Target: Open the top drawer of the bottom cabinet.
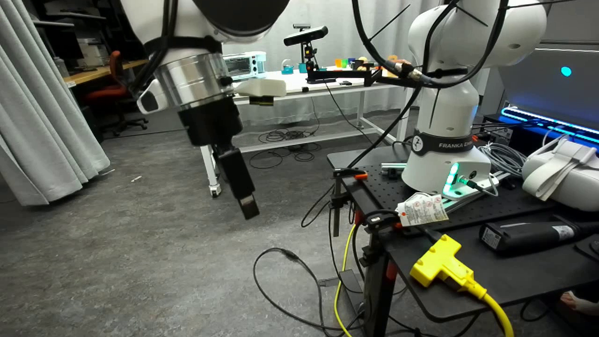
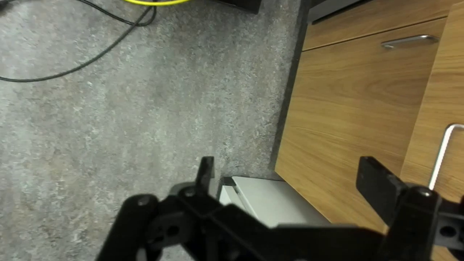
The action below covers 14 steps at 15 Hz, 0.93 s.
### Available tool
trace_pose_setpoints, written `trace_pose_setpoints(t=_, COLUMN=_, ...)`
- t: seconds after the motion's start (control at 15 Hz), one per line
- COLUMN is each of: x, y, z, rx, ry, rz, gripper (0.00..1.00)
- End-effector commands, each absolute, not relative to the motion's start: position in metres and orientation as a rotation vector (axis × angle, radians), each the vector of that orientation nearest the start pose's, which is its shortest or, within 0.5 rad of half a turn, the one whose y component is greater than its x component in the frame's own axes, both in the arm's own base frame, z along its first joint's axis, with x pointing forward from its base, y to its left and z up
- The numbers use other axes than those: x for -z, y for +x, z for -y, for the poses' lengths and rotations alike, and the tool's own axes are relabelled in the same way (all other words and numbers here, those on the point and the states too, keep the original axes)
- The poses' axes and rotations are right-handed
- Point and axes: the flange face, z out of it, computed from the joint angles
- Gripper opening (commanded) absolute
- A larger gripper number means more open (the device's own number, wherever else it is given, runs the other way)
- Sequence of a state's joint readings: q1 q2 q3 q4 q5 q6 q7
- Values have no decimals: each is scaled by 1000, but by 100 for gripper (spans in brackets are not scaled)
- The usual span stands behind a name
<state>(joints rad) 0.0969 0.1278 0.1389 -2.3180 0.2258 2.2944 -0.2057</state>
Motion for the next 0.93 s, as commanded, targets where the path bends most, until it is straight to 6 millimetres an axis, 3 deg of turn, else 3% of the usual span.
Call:
trace_pose_setpoints(t=0.0, x=-262, y=508, z=-178, rx=-190, ry=-2795, rz=482, gripper=100)
trace_pose_setpoints(t=0.27, x=-256, y=517, z=-230, rx=-204, ry=-2695, rz=548, gripper=100)
trace_pose_setpoints(t=0.33, x=-260, y=506, z=-215, rx=-210, ry=-2750, rz=519, gripper=100)
trace_pose_setpoints(t=0.47, x=-257, y=510, z=-229, rx=-213, ry=-2730, rz=537, gripper=100)
trace_pose_setpoints(t=0.73, x=-253, y=514, z=-226, rx=-222, ry=-2731, rz=544, gripper=100)
trace_pose_setpoints(t=0.87, x=-241, y=516, z=-225, rx=-256, ry=-2739, rz=561, gripper=100)
